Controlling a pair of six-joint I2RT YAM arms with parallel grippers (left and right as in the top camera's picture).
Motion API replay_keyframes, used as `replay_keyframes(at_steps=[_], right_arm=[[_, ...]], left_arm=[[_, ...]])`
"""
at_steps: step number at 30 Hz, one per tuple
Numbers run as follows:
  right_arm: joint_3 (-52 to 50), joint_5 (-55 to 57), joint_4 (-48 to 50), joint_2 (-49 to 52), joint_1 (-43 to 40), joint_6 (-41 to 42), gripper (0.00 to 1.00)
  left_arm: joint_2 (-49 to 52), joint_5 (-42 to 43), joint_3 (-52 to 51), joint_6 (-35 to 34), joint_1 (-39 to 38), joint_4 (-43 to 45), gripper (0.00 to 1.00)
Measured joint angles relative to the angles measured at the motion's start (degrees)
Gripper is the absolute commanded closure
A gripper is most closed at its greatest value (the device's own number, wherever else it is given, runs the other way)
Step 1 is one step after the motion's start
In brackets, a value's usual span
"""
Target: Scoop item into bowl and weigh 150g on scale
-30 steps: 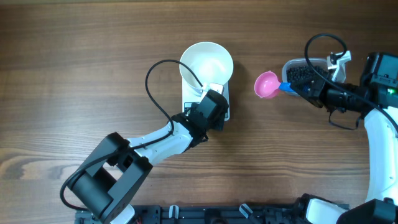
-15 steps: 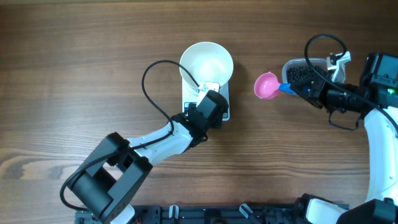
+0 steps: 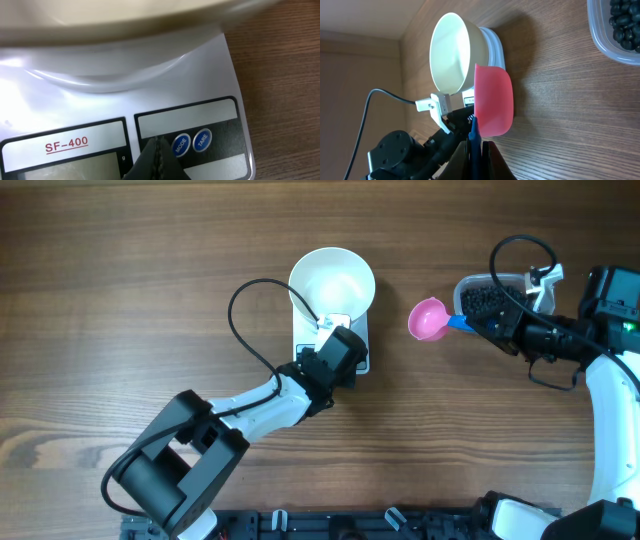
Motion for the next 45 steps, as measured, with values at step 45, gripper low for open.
replay_keyframes(at_steps=[45], right_arm=[[0.0,0.68,-0.5,0.0,0.0,0.0,0.96]], left_arm=[[-40.17,7.89,-0.11,1.4,1.18,-26.73,0.96]])
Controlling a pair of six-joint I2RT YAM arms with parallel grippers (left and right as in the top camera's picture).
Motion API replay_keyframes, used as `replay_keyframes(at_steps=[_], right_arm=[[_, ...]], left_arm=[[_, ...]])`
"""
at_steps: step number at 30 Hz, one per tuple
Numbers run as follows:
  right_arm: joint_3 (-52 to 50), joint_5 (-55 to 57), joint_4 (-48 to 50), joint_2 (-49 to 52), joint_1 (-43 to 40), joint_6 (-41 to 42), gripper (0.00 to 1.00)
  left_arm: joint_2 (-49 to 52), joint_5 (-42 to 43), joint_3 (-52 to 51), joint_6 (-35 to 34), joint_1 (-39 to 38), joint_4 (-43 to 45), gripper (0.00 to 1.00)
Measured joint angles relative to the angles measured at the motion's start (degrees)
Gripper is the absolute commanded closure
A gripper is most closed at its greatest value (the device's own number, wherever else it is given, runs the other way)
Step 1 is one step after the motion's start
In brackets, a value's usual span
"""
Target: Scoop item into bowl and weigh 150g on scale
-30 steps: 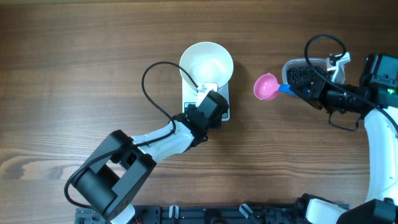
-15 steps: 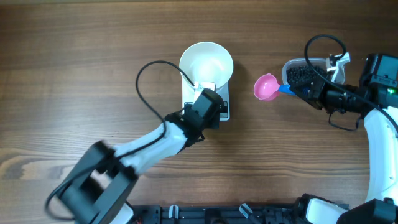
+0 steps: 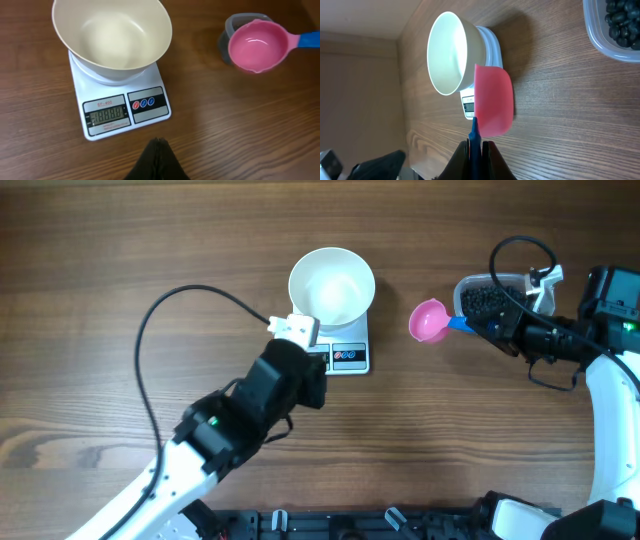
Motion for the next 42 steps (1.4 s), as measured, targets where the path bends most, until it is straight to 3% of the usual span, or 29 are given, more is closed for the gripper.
replay_keyframes(at_steps=[10,17,23,26,33,42], right_arm=[[0.0,0.13,0.02,0.0,0.0,-0.02,0.96],[0.0,1.44,0.66,0.0,0.0,-1.18,0.96],[0.0,2.8,0.09,-0.28,0.0,-3.17,0.96],[0.0,4.72,-0.66,-2.16,0.0,-3.65,0.96],[2.19,10.54,-6.95,-9.44,0.0,-5.11,0.96],[3.76,12.31,-9.03,-16.31,0.0,-5.14,0.96]], left_arm=[[-2.16,0.17,0.0,0.2,0.0,-2.86,0.95],[-2.16,0.39,0.0,1.09,0.0,-3.08,0.65],[-2.16,0.5,0.0,1.14,0.0,-3.58,0.25],[-2.16,0.66,0.0,1.29,0.0,-3.82,0.14],[-2.16,2.1,0.0,6.99,1.2,-4.28,0.13],[-2.16,16.35,0.0,21.2,12.5,-5.05,0.12]])
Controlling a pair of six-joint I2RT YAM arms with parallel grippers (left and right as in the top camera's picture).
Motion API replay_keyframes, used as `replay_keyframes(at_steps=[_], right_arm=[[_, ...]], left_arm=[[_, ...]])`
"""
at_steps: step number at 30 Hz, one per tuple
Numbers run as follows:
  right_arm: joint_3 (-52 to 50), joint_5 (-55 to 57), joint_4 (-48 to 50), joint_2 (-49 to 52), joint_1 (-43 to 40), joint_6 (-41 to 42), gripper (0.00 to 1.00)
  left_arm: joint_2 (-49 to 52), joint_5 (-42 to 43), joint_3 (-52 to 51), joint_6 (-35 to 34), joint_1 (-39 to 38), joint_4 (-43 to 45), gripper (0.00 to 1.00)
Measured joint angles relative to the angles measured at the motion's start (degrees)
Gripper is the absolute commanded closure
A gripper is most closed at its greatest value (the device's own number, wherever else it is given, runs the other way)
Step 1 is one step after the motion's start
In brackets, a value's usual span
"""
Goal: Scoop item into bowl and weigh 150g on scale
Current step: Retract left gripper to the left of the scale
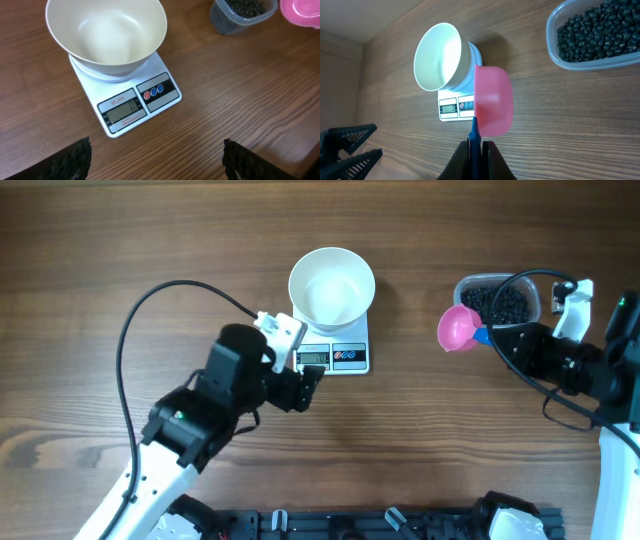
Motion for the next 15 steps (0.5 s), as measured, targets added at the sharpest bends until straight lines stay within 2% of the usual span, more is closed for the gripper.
replay_keyframes(at_steps=[1,2,3,12,15], right_arm=[[0.0,0.15,0.0,0.02,0.0,0.02,0.96],[0.0,0.26,0.0,0.0,0.0,0.02,0.96],[0.0,0.28,0.0,0.02,0.0,0.02,0.96],[0.0,0.31,0.02,0.02,0.0,0.02,0.96],[0.0,0.55,0.02,0.02,0.0,0.02,0.96]], left_arm=[[0.0,0.76,0.0,1.31,1.07,-0.59,0.11],[0.0,1.31,0.0,2.51,2.03,-0.94,0.04],[0.02,1.62,0.0,3.48,2.78,-1.03,0.0],[0.59,-0.92,0.0,6.12,5.66,-3.1,0.0],[0.63,-1.29,0.0,9.64,5.7,-2.75,0.0]])
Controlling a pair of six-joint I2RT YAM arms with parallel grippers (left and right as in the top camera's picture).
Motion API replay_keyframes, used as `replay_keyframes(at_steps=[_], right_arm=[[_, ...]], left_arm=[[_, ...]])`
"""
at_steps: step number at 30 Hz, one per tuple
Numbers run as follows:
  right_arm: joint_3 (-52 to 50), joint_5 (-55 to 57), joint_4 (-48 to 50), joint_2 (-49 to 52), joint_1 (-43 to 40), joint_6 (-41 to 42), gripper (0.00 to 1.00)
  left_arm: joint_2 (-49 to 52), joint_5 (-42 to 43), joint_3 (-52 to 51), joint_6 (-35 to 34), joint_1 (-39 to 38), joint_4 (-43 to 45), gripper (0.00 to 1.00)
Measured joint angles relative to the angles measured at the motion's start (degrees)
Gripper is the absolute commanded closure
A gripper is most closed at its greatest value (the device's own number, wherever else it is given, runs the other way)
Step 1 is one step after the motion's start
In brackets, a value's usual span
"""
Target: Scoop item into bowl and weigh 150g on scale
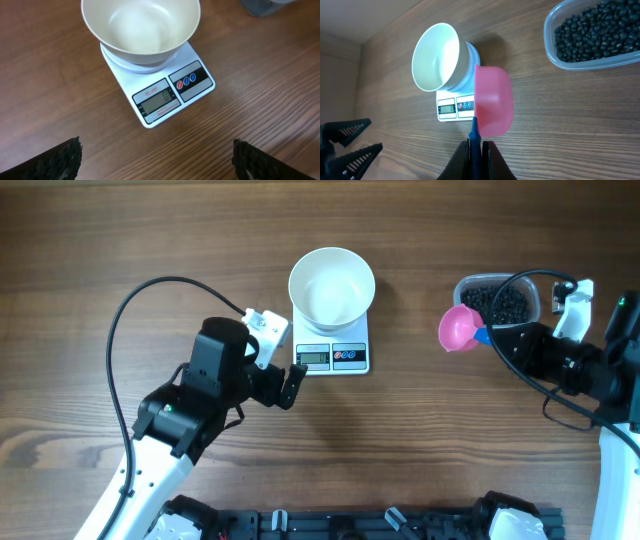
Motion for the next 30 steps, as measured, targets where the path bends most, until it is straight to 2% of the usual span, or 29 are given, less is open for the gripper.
replay_keyframes(at_steps=[6,10,12,19,30], right_arm=[[0.0,0.59,0.55,0.66,0.0,-0.02,0.96],[0.0,1.25,1.86,0.92,0.0,-0.44,0.96],[0.0,1.51,1.97,0.92,0.0,-1.07,0.96],[0.0,1.68,1.97,0.92,0.0,-2.16,0.96],[0.0,1.68,2.23,0.92,0.0,-2.14,0.96]], left_arm=[[0.26,3.21,0.0,12.46,1.6,0.07,0.0],[0.39,6.25,0.0,15.74,6.45,0.2,0.0],[0.83,10.32,0.0,17.29,9.81,0.2,0.0],[3.74,16.92,0.0,19.74,12.81,0.2,0.0],[6.32,17.9,0.0,20.57,12.81,0.83,0.0]])
